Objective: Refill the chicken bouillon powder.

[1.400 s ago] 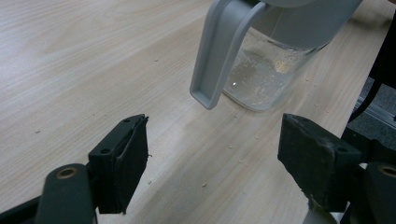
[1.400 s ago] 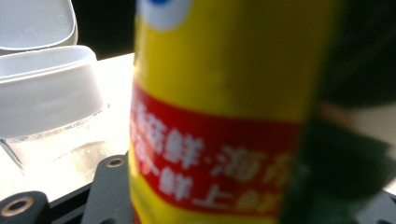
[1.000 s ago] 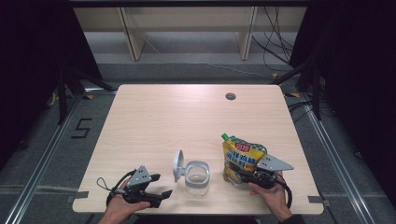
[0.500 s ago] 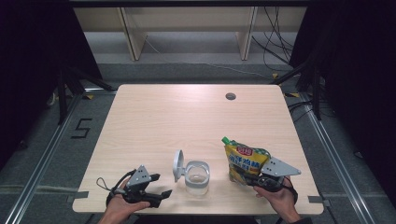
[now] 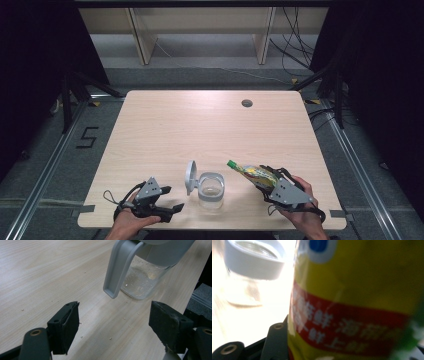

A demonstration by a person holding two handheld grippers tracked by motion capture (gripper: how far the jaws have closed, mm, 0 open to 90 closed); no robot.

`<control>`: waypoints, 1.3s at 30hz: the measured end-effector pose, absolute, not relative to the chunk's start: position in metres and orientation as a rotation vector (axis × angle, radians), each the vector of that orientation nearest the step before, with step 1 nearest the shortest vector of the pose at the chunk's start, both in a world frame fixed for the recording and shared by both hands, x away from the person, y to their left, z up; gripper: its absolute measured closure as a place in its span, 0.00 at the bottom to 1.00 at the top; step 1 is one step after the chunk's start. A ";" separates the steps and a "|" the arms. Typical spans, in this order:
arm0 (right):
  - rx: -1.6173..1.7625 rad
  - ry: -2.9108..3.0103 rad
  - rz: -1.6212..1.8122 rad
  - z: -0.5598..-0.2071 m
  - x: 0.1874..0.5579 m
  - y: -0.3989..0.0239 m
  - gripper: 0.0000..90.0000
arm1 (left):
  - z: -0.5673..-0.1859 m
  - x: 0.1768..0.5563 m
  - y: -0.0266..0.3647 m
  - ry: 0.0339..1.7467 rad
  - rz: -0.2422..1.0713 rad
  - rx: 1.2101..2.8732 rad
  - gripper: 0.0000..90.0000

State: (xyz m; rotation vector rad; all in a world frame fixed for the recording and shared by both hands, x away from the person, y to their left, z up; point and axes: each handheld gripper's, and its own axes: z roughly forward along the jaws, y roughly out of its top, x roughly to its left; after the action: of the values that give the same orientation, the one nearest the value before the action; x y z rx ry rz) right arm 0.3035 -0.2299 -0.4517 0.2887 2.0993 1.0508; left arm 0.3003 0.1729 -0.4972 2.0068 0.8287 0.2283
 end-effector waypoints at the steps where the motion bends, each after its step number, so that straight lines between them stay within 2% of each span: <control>1: 0.267 2.093 1.048 -0.450 0.303 -0.230 0.55 | -0.497 0.300 0.172 0.829 0.224 2.002 0.26; 3: 0.271 2.096 1.035 -0.449 0.301 -0.229 0.55 | -0.497 0.300 0.172 0.828 0.227 2.002 0.26; 6: 0.140 2.072 0.833 -0.444 0.296 -0.221 0.55 | -0.497 0.300 0.173 0.830 0.235 2.021 0.26; 19: -0.082 2.014 0.537 -0.442 0.286 -0.204 0.55 | -0.496 0.301 0.175 0.838 0.258 2.030 0.23; 20: -0.182 1.981 0.427 -0.434 0.288 -0.206 0.55 | -0.496 0.301 0.175 0.839 0.258 2.032 0.23; 23: -0.081 2.005 0.448 -0.439 0.283 -0.206 0.55 | -0.496 0.301 0.175 0.841 0.259 2.036 0.23; 30: -0.249 1.945 0.338 -0.430 0.280 -0.199 0.55 | -0.497 0.301 0.175 0.846 0.261 2.020 0.23; 34: -0.230 1.943 0.358 -0.436 0.279 -0.196 0.55 | -0.498 0.302 0.175 0.845 0.265 2.012 0.23; 39: -0.384 1.900 0.196 -0.429 0.282 -0.190 0.56 | -0.498 0.302 0.174 0.858 0.264 1.998 0.23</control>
State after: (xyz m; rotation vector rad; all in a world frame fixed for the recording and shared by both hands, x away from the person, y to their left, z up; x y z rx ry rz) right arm 0.2815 -0.1904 -0.4290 -0.3840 1.9000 0.1960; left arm 0.3018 0.1739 -0.4980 1.9979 0.8578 0.2643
